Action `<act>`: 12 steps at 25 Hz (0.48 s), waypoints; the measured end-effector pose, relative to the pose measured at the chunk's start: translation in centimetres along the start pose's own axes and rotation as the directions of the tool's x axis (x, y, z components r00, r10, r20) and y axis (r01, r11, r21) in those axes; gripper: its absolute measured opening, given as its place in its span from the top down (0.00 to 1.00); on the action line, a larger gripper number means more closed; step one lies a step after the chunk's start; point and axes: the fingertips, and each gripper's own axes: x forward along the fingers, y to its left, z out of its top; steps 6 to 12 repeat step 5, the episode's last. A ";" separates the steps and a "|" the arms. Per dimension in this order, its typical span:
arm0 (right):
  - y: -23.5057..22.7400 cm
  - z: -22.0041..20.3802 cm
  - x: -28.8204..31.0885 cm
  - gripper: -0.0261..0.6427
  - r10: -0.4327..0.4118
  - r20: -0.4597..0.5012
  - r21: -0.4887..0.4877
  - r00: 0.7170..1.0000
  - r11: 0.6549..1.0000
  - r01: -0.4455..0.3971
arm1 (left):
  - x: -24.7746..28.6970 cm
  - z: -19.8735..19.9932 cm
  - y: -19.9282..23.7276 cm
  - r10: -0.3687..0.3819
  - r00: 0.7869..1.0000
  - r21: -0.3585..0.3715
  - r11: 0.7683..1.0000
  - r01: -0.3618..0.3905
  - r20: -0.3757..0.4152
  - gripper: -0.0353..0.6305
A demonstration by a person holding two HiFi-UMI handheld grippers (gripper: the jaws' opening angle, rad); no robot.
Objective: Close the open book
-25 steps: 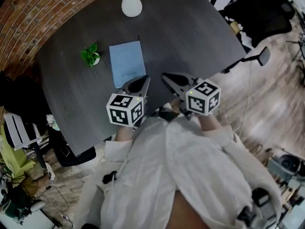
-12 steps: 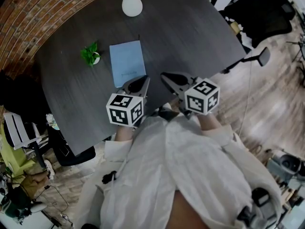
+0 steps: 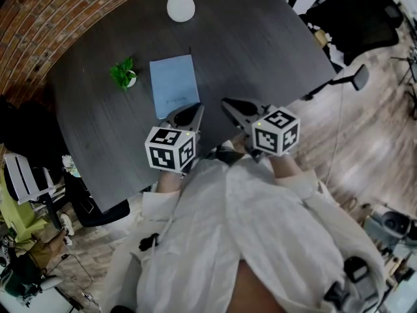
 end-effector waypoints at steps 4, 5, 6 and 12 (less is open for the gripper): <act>-0.2 -0.2 0.3 0.95 -0.013 -0.010 0.000 1.000 1.000 0.013 | 0.0 -0.1 0.2 0.004 1.000 0.005 1.000 -0.004 -0.003 0.94; -0.2 -0.3 0.4 0.95 -0.017 -0.013 0.001 1.000 1.000 0.017 | 0.0 -0.1 0.3 0.006 1.000 0.006 1.000 -0.006 -0.004 0.94; -0.2 -0.3 0.4 0.95 -0.017 -0.013 0.001 1.000 1.000 0.017 | 0.0 -0.1 0.3 0.006 1.000 0.006 1.000 -0.006 -0.004 0.94; -0.2 -0.3 0.4 0.95 -0.017 -0.013 0.001 1.000 1.000 0.017 | 0.0 -0.1 0.3 0.006 1.000 0.006 1.000 -0.006 -0.004 0.94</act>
